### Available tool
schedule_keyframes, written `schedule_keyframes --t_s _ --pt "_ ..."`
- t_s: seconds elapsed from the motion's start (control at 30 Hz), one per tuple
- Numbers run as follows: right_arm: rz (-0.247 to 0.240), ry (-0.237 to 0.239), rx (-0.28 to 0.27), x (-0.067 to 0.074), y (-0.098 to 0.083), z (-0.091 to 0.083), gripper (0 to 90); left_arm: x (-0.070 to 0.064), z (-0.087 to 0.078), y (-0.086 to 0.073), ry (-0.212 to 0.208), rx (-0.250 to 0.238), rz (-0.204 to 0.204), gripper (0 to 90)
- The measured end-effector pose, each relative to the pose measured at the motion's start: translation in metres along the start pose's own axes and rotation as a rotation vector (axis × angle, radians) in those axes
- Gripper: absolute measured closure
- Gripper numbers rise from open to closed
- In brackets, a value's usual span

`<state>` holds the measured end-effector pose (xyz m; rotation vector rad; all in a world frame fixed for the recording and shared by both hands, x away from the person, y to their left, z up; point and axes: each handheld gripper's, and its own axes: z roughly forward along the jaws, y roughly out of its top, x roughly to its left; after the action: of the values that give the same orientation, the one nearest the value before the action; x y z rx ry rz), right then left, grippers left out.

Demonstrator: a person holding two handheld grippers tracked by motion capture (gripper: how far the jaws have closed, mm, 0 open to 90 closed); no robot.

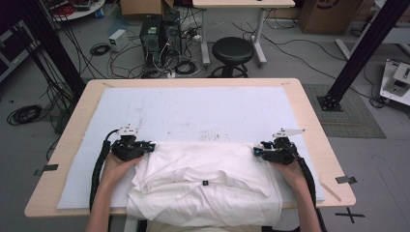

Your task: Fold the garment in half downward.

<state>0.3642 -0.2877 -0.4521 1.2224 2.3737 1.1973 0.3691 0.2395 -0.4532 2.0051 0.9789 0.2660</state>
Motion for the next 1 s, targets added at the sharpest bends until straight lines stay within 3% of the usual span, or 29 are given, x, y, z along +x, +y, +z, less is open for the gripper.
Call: schedule_keyframes --t_s 0.13,0.27,0.6,0.73,1.0 --pt "0.027 0.036 -0.012 -0.004 0.0 -0.001 70.9 0.0 0.0 0.0 0.001 -0.001 0.003 78.8" --pt "-0.003 0.016 -0.023 0.001 -0.001 -0.002 78.8 -0.002 -0.001 0.0 0.016 0.001 0.023 79.3" --pt "-0.039 -0.071 -0.043 0.009 0.012 -0.005 81.8 -0.006 -0.003 0.006 0.068 -0.029 0.01 82.0" --pt "-0.078 -0.113 -0.055 0.012 0.022 -0.005 81.9 -0.005 -0.007 0.015 0.09 -0.042 0.008 82.1" --pt "-0.07 -0.15 -0.062 0.005 0.045 0.002 81.8 0.002 -0.006 0.041 0.159 -0.069 -0.011 82.2"
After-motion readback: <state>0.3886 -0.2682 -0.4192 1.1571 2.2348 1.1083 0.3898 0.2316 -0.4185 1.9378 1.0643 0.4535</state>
